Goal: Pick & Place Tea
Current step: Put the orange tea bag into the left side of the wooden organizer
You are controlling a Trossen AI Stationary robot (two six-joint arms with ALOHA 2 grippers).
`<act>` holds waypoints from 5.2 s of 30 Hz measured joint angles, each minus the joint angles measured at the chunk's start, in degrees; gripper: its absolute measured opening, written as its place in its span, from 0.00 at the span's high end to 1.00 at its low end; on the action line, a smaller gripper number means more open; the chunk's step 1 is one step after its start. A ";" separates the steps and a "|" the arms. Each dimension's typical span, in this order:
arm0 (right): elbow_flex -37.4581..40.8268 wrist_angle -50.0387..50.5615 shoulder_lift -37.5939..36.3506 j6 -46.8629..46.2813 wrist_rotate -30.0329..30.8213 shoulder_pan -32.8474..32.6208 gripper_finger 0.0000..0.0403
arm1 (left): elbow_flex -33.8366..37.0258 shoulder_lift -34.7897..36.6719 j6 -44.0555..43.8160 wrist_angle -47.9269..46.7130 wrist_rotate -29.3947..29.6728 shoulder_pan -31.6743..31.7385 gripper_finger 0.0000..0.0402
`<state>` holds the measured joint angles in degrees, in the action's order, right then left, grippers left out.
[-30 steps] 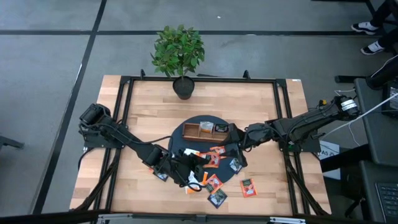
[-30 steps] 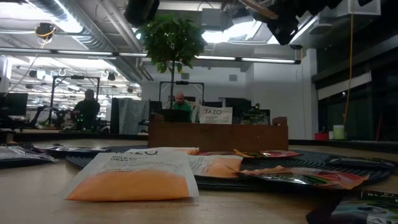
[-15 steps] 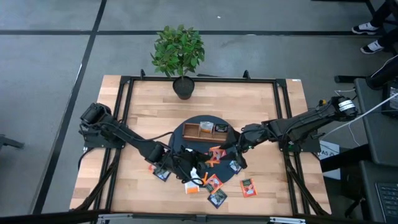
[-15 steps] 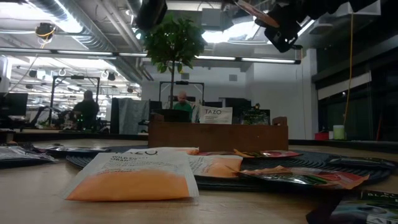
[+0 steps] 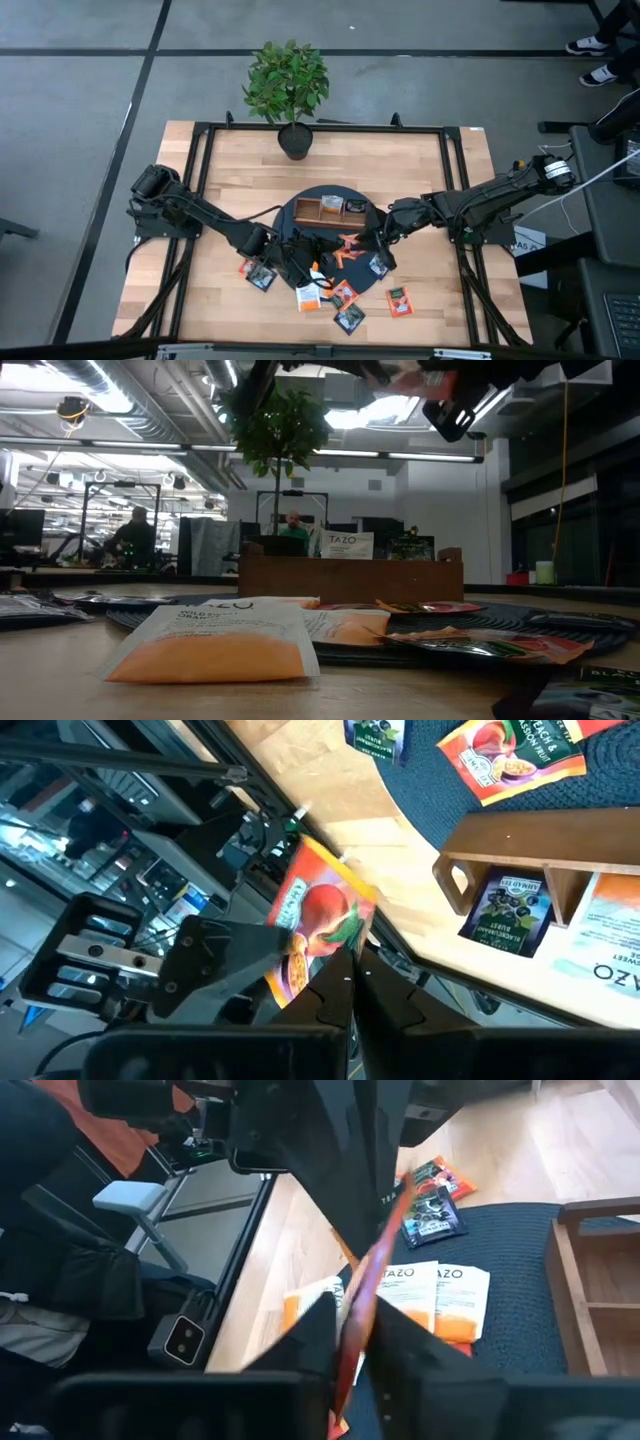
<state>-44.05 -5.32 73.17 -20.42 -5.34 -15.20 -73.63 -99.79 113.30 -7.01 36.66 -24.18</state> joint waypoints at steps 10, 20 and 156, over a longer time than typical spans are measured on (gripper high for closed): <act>0.02 0.11 0.00 1.41 -0.24 0.10 0.97 | 0.00 0.00 -1.50 0.05 -0.84 -0.11 0.99; 0.06 0.16 0.00 1.58 -0.52 0.48 0.97 | -0.02 0.00 -15.17 2.05 -1.75 -2.39 0.82; 0.04 -20.16 -3.67 32.11 15.94 4.96 0.91 | 31.21 21.73 -112.50 52.68 -33.81 20.98 0.99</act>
<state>-44.01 -25.47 69.49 11.69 10.61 -10.24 -42.41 -78.06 0.80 45.67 2.85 -3.20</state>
